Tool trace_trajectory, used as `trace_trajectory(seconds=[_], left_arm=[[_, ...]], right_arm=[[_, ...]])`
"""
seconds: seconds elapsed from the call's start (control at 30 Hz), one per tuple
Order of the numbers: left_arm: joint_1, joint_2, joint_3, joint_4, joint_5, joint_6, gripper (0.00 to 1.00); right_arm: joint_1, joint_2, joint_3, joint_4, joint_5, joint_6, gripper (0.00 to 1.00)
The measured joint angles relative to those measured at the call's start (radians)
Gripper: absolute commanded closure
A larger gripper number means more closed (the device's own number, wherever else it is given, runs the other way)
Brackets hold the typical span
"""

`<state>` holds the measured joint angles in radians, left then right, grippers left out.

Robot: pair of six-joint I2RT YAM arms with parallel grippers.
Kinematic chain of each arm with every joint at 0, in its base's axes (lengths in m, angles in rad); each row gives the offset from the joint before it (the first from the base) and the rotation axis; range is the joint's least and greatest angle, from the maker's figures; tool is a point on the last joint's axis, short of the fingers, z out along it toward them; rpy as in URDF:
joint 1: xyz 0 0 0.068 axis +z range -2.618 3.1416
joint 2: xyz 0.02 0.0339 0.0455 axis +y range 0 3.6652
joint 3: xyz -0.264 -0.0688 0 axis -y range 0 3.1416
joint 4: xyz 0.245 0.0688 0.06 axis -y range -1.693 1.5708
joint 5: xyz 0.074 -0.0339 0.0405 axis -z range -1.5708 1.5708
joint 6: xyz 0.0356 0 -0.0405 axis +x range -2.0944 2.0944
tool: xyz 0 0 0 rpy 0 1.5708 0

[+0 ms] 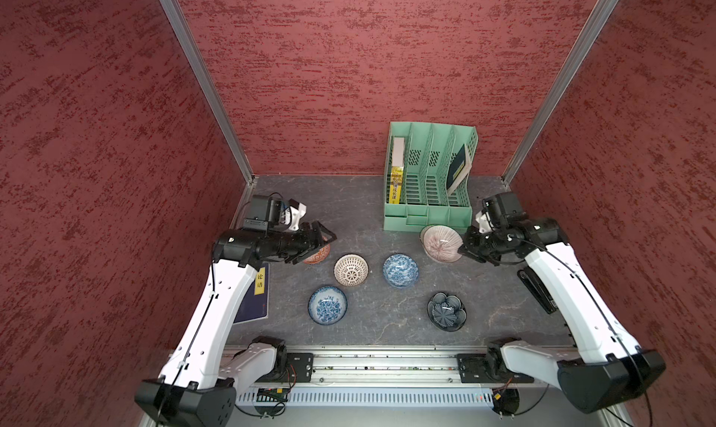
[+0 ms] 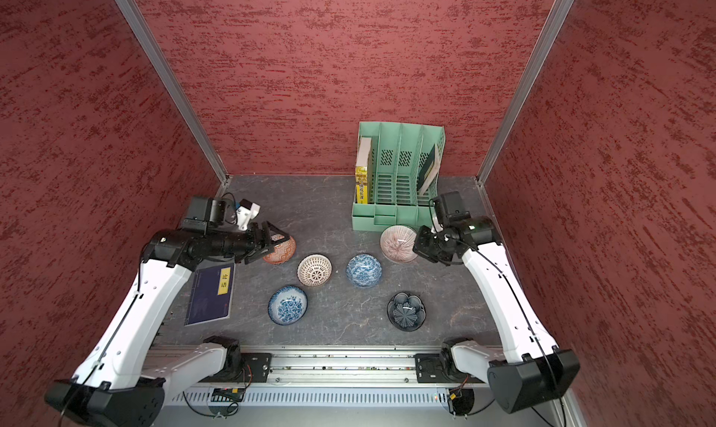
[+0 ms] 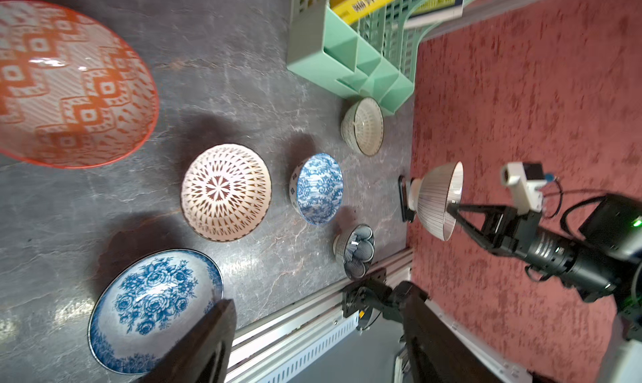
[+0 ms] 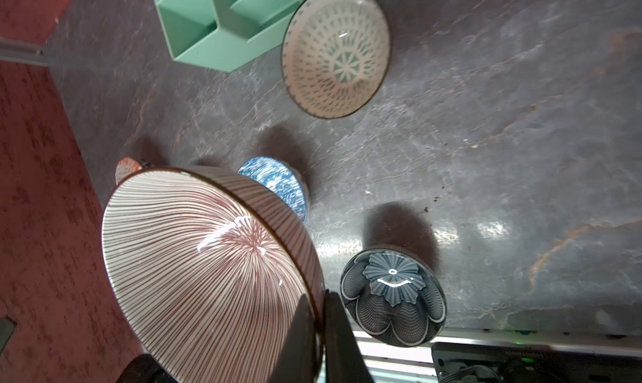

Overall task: Stack the bowls
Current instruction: Pick up the bowl from the center of the board.

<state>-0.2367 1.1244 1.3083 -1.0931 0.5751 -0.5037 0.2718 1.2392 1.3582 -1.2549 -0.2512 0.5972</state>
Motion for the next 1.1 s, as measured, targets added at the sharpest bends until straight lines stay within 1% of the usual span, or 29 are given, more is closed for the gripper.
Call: trace_trajectory(seconds=[0.07, 0.2, 0.33, 0.57, 0.77, 1.03, 1.1], left_arm=[[-0.076, 0.042, 0.056, -0.008, -0.031, -0.001, 0.27], [-0.151, 0.095, 0.113, -0.031, -0.082, 0.0, 0.3], [-0.184, 0.108, 0.113, -0.045, -0.1, 0.0, 0.31], [-0.21, 0.108, 0.099, -0.05, -0.102, 0.004, 0.42], [-0.218, 0.11, 0.064, -0.055, -0.107, 0.008, 0.43], [-0.223, 0.118, -0.006, -0.056, -0.117, 0.012, 0.55], [-0.227, 0.123, -0.013, -0.057, -0.122, 0.014, 0.6]], right_arm=[[0.067, 0.041, 0.031, 0.0, 0.0, 0.01, 1.0], [0.203, 0.134, 0.098, 0.0, 0.008, 0.036, 1.0], [0.311, 0.215, 0.162, 0.002, 0.021, 0.056, 1.0], [0.458, 0.356, 0.277, 0.003, 0.058, 0.076, 1.0], [0.525, 0.422, 0.328, 0.002, 0.081, 0.084, 1.0], [0.559, 0.449, 0.377, 0.0, 0.097, 0.089, 1.0], [0.565, 0.451, 0.383, 0.001, 0.099, 0.091, 1.0]])
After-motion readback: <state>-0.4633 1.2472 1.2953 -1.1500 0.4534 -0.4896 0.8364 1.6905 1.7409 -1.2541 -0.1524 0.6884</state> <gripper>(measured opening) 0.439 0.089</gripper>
